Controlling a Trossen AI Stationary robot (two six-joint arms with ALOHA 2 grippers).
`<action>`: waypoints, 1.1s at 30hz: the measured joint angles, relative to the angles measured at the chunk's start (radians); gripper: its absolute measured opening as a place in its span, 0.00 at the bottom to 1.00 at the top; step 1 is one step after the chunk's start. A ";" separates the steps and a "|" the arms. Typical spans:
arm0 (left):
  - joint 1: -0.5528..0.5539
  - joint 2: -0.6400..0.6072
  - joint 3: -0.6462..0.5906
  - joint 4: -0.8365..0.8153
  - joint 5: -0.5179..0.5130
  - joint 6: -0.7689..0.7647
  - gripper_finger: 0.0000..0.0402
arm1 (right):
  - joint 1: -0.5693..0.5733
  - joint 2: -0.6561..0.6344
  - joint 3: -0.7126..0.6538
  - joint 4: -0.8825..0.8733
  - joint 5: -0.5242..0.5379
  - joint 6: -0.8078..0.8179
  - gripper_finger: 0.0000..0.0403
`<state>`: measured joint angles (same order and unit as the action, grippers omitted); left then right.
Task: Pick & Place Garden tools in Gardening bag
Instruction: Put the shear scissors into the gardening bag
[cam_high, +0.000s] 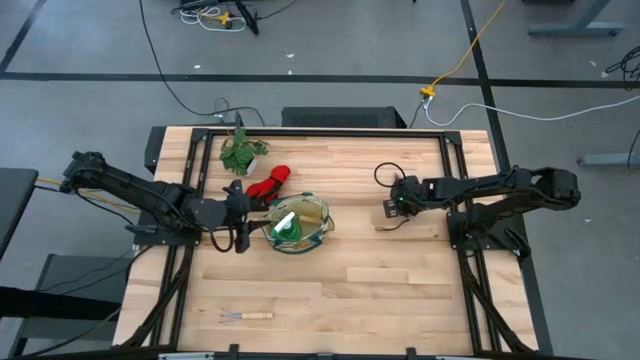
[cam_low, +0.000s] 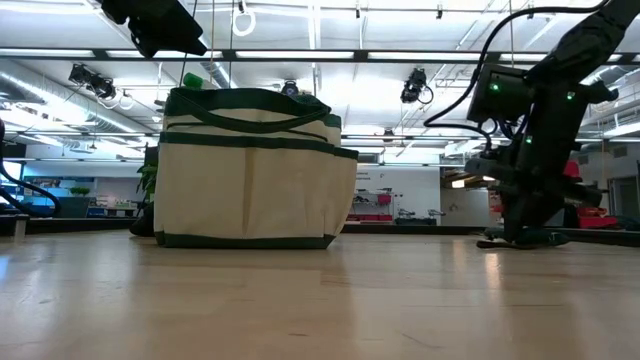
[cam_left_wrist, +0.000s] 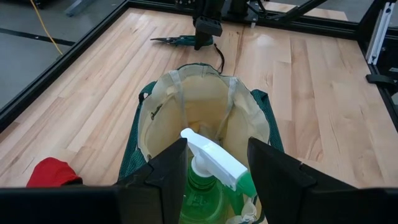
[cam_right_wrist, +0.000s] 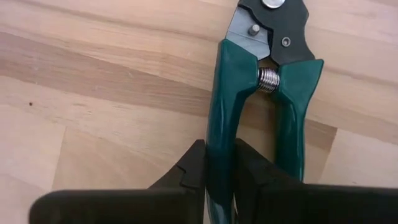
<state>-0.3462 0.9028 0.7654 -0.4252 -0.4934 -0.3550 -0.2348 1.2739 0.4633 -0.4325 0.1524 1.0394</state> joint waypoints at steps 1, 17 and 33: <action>0.000 0.000 0.000 0.000 0.000 0.000 0.43 | 0.001 0.000 -0.001 0.007 0.000 -0.001 0.11; 0.000 0.000 0.000 0.000 0.000 0.002 0.43 | 0.050 0.003 -0.002 0.352 -0.018 -0.115 0.11; 0.000 0.000 0.000 0.000 0.000 0.002 0.43 | 0.126 0.002 -0.001 0.776 -0.065 -0.297 0.11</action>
<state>-0.3464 0.9026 0.7656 -0.4255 -0.4938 -0.3531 -0.1093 1.2755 0.4625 0.3438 0.0876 0.7420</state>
